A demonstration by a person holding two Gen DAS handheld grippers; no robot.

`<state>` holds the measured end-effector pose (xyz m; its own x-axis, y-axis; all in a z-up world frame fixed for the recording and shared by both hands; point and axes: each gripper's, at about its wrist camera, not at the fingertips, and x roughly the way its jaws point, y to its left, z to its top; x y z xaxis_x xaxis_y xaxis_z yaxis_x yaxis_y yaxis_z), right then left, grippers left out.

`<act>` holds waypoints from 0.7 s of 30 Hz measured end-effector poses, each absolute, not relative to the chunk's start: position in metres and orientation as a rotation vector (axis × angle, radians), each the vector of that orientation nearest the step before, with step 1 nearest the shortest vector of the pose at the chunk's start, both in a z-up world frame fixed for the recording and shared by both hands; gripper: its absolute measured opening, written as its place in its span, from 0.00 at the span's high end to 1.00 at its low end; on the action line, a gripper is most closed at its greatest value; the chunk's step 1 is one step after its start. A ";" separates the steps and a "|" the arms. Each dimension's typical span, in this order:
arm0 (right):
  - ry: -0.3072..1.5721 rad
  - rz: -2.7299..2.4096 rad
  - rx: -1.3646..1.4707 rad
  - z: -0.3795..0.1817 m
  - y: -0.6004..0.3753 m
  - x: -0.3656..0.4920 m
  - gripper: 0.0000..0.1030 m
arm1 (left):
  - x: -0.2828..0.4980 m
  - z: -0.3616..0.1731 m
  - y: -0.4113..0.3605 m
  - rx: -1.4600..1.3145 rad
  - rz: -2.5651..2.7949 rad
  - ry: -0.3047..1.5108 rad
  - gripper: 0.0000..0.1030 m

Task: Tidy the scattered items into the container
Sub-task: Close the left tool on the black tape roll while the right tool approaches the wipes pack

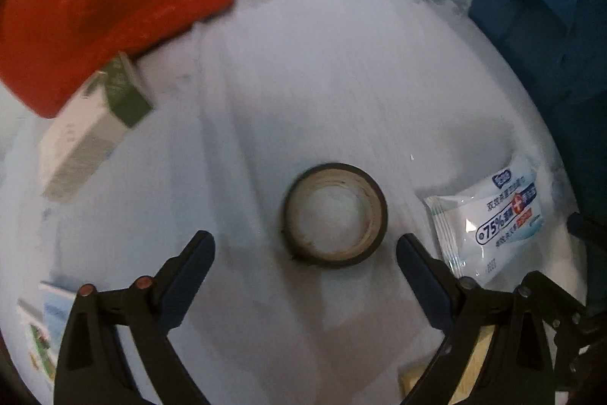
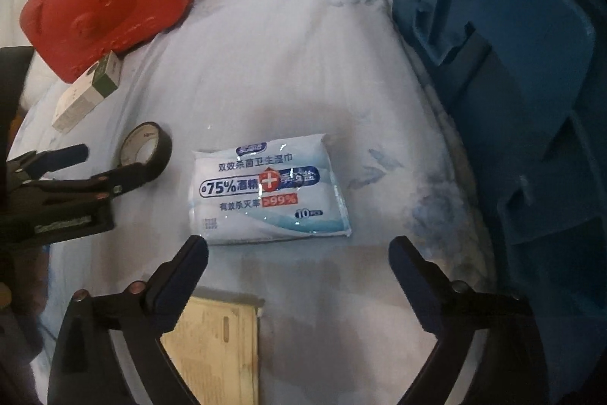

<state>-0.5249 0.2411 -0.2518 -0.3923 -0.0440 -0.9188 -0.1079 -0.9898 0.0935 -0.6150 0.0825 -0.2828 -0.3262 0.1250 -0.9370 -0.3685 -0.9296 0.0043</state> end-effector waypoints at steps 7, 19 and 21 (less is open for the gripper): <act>0.213 2.588 -1.717 -0.267 0.232 -0.541 0.00 | -0.614 -0.291 0.069 -1.582 2.374 0.215 0.50; 0.164 2.651 -1.696 -0.280 0.215 -0.555 0.00 | -0.608 -0.294 0.065 -1.612 2.383 0.178 0.63; 0.145 2.654 -1.698 -0.282 0.214 -0.557 0.00 | -0.614 -0.292 0.069 -1.616 2.379 0.185 0.53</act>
<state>-0.5570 0.2137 -0.2820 -0.4204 -0.0601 -0.9054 -0.0389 -0.9957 0.0841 -0.6142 0.0693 -0.2922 -0.3481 0.1410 -0.9268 -0.2828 -0.9584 -0.0396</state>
